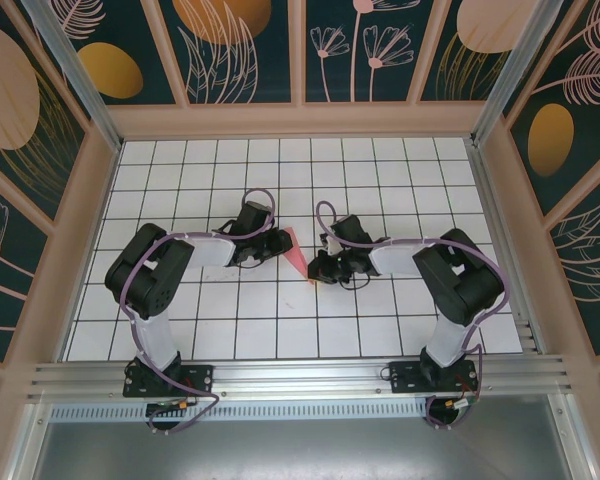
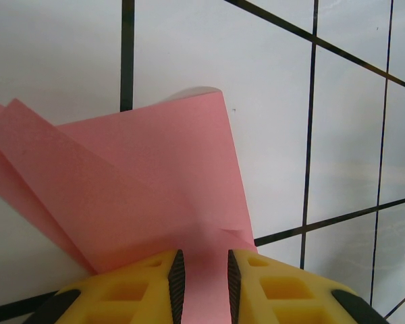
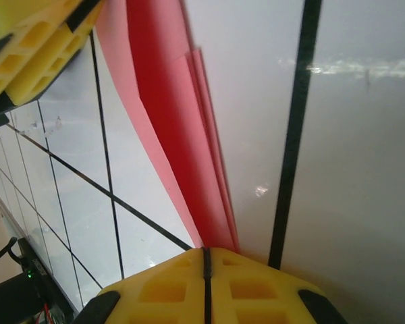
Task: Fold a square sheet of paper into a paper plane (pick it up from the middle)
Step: Fold the wing for the fifth time at the center of the table.
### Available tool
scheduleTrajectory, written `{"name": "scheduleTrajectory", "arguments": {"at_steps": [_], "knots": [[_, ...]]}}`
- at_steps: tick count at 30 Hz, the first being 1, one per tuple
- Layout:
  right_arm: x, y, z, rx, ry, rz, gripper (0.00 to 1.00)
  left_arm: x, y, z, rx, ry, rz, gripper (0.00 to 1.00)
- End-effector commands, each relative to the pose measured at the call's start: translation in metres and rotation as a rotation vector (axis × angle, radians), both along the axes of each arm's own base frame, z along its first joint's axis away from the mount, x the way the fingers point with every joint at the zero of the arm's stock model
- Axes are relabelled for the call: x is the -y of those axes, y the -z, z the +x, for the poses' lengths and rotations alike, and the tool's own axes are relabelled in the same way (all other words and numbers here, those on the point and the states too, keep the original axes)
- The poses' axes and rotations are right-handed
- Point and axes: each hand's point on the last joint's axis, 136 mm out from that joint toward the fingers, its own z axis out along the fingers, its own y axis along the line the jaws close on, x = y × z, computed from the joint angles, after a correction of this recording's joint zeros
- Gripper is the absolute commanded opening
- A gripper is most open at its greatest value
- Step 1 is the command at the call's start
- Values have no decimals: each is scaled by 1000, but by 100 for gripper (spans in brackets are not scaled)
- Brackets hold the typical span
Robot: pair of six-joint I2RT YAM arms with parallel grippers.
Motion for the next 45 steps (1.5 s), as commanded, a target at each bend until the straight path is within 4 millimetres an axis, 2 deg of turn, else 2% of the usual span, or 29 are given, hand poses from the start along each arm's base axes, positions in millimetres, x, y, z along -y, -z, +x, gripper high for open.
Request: {"name": "scheduleTrajectory", "arguments": {"at_steps": [1, 6, 11, 13, 20, 25, 29, 35, 39, 45], "knots": [[27, 23, -31, -113, 3, -124, 11, -28, 51, -9, -80, -52, 157, 27], [32, 26, -32, -107, 20, -143, 15, -28, 53, -10, -84, -49, 160, 27], [34, 26, -32, -106, 32, -151, 8, -28, 53, -10, -83, -48, 158, 27], [32, 18, -28, -85, 32, -139, 8, -27, 52, -9, -81, -46, 158, 27], [7, -38, -1, 103, 1, -74, 16, -27, 53, -10, -89, -45, 159, 27], [-22, -45, 3, 143, -71, -56, 16, -28, 53, -10, -92, -47, 166, 27], [-42, -39, 9, 132, -104, -44, 15, -28, 52, -9, -91, -44, 166, 27], [-51, -23, 27, 118, -96, -41, 13, -28, 53, -10, -95, -45, 168, 27], [-47, -6, 25, 77, -98, -75, 11, -29, 53, -11, -94, -43, 173, 27], [-24, 13, 17, 35, -73, -136, 10, -31, 55, -11, -96, -46, 186, 27]]}}
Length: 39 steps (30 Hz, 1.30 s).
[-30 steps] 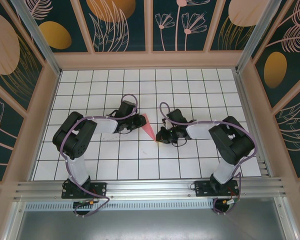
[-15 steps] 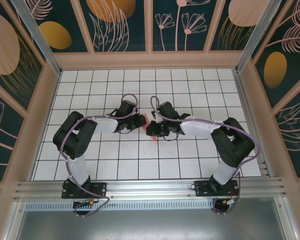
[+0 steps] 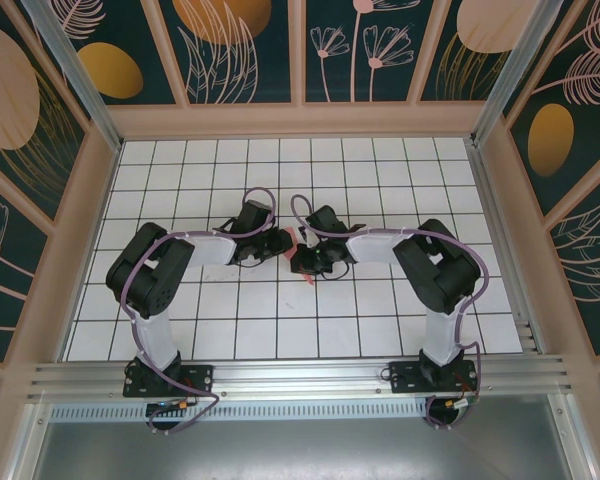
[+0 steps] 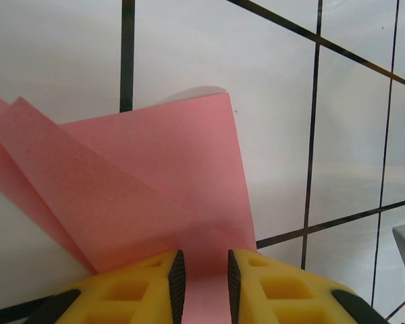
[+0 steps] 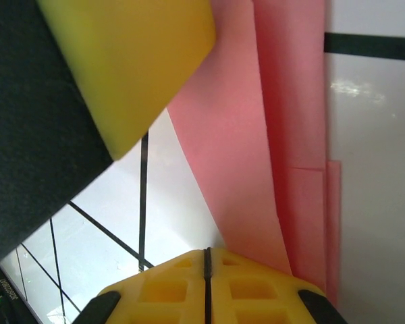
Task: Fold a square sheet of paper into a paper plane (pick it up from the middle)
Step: Fold the wing for the fifth time at the center of the table.
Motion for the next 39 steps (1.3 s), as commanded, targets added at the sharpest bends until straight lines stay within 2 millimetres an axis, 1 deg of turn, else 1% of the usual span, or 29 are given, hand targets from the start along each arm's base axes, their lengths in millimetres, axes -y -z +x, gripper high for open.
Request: {"name": "scheduleTrajectory", "arguments": {"at_steps": [1, 6, 11, 16, 21, 24, 26, 28, 33, 34, 35, 36, 39], "knots": [[20, 15, -6, -27, 12, -56, 10, -32, 55, -12, -85, -45, 182, 27], [32, 20, -13, -61, 11, -50, 10, -34, 57, -12, -89, -48, 191, 27], [44, 28, -31, -131, 12, -21, 9, -34, 59, -12, -92, -49, 198, 27], [57, 34, -53, -199, 19, -1, 9, -34, 61, -12, -96, -50, 200, 27], [68, 33, -74, -249, 6, -12, 8, -34, 60, -11, -95, -49, 199, 27], [75, 30, -80, -255, 1, -40, 8, -34, 60, -12, -94, -49, 199, 27], [75, 24, -78, -241, -6, -45, 8, -34, 60, -11, -93, -50, 198, 27], [71, 11, -69, -199, -11, -29, 8, -33, 59, -11, -91, -48, 195, 27], [43, -45, -31, -17, -33, 101, 10, -33, 57, -11, -86, -46, 195, 27], [37, -53, -24, 9, -36, 124, 10, -33, 57, -12, -87, -45, 193, 27], [32, -57, -19, 22, -40, 143, 10, -33, 57, -12, -88, -44, 191, 27], [27, -57, -14, 26, -45, 152, 10, -32, 58, -12, -89, -44, 187, 27], [15, -50, 1, 27, -47, 148, 10, -32, 57, -12, -88, -45, 182, 27]]}}
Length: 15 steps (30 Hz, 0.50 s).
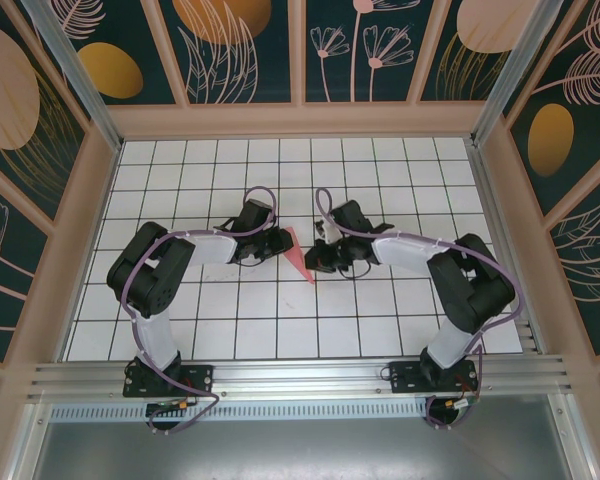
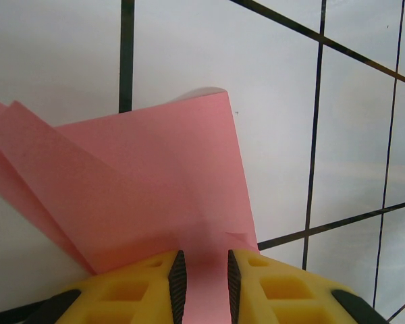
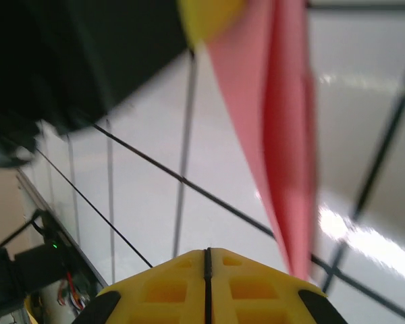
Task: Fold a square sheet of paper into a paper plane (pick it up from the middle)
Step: Fold the wing for the fifth time at the center of the table.
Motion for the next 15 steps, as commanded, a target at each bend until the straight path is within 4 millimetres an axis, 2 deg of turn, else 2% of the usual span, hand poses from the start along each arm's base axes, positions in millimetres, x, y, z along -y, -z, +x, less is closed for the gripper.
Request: {"name": "scheduleTrajectory", "arguments": {"at_steps": [1, 4, 8, 15], "knots": [[-15, 7, 11, 10, -31, 6, 10, -32, 55, -12, -76, -45, 172, 27], [-24, 18, 12, -2, -63, -13, 10, -31, 53, -11, -71, -45, 169, 27], [-26, 35, 10, -32, -73, -43, 10, -30, 52, -9, -68, -48, 164, 27], [-4, 75, 1, -99, -43, -147, 10, -29, 44, -4, -37, -42, 164, 27]]}}
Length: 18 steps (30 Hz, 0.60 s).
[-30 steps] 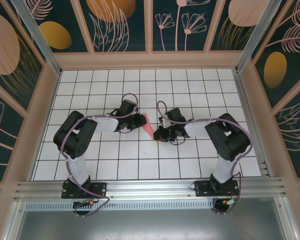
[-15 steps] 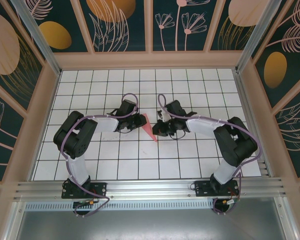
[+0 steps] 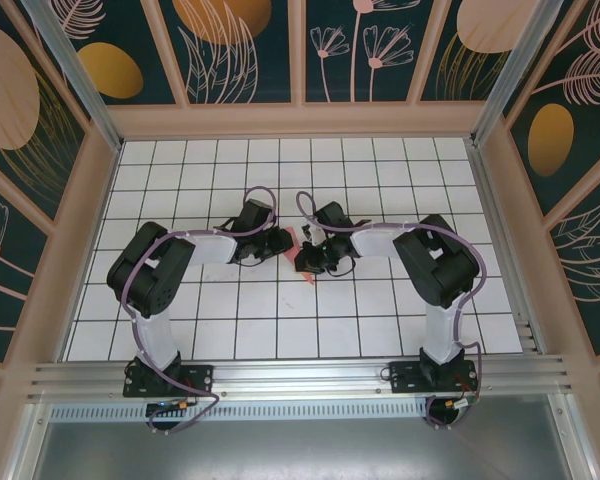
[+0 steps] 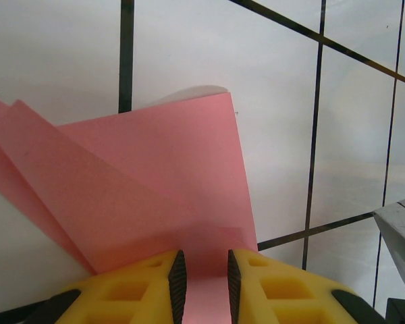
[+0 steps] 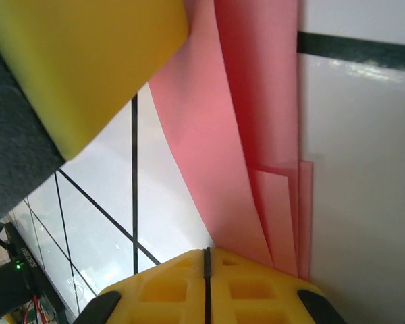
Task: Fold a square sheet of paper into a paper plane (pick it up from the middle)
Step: Fold the wing for the fifth time at the center of the table.
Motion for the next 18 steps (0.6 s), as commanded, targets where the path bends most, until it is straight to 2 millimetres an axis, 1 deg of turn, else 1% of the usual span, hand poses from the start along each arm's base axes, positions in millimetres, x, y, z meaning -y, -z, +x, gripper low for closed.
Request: {"name": "scheduleTrajectory", "arguments": {"at_steps": [1, 4, 8, 13, 18], "knots": [[20, 27, -10, -40, 9, -91, 10, -28, 41, -3, -26, -39, 165, 27], [31, 38, -18, -74, 19, -117, 10, -28, 31, 7, 24, -26, 174, 29], [41, 49, -28, -118, 30, -130, 9, -28, 19, 21, 87, -2, 184, 32], [52, 57, -38, -166, 48, -127, 9, -40, 14, 36, 131, -6, 186, 33], [56, 61, -45, -196, 49, -118, 9, -55, 13, 48, 152, -27, 190, 33]]}}
